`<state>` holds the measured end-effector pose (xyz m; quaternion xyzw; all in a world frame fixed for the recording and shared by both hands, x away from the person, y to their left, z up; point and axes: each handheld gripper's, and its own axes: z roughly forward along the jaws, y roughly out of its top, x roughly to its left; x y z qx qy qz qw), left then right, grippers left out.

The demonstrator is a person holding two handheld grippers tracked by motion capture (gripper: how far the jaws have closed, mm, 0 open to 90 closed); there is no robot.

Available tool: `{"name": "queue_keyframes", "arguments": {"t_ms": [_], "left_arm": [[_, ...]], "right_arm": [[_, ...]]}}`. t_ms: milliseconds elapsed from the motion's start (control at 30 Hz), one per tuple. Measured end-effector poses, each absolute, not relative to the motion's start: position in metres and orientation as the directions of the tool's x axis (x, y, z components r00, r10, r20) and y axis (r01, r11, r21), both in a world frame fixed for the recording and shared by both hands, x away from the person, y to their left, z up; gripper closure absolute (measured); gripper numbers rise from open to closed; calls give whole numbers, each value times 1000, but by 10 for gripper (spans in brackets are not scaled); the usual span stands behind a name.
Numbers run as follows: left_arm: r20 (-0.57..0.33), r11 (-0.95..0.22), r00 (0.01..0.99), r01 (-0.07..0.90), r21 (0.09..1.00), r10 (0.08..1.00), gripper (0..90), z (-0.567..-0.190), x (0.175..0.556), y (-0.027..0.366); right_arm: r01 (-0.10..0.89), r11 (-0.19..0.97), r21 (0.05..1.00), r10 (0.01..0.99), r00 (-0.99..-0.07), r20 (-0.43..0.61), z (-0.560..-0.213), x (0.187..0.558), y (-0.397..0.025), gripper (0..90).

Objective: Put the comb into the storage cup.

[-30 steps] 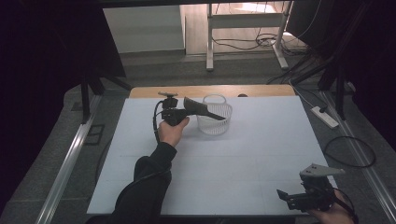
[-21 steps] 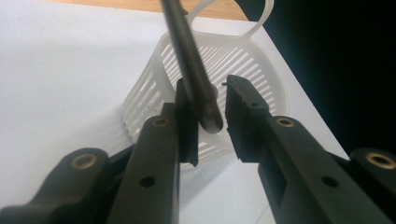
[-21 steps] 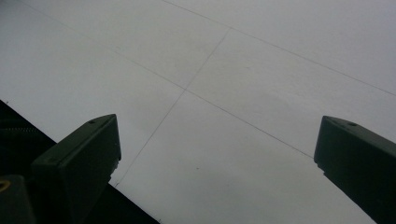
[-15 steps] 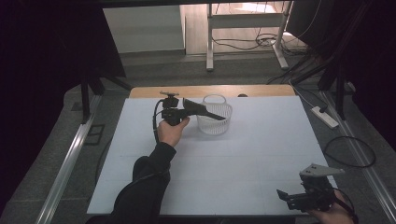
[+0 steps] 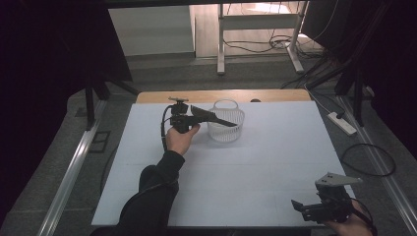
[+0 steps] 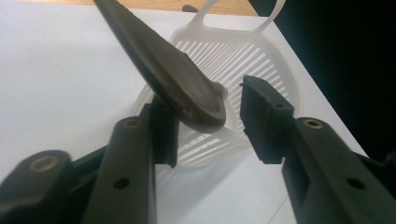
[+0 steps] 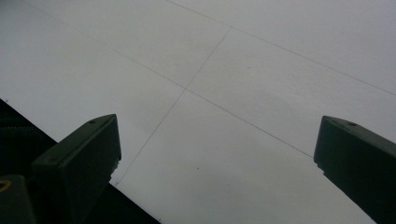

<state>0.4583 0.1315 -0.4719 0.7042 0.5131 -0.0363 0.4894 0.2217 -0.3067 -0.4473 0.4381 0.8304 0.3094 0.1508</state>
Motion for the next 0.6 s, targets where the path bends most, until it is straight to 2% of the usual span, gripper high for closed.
{"name": "queue_keyframes", "arguments": {"t_ms": [133, 367, 600], "left_arm": [[-550, 9, 471, 754, 657, 690, 476, -473, 458, 131], [-542, 4, 485, 743, 670, 686, 403, -472, 458, 132], [-477, -52, 519, 713, 699, 709, 312, -469, 456, 130]], "right_arm": [[634, 425, 646, 821, -571, 20, -447, 222, -307, 11], [633, 425, 647, 821, -571, 20, -447, 222, -307, 11], [635, 425, 645, 821, -570, 19, -447, 222, -307, 11]]}}
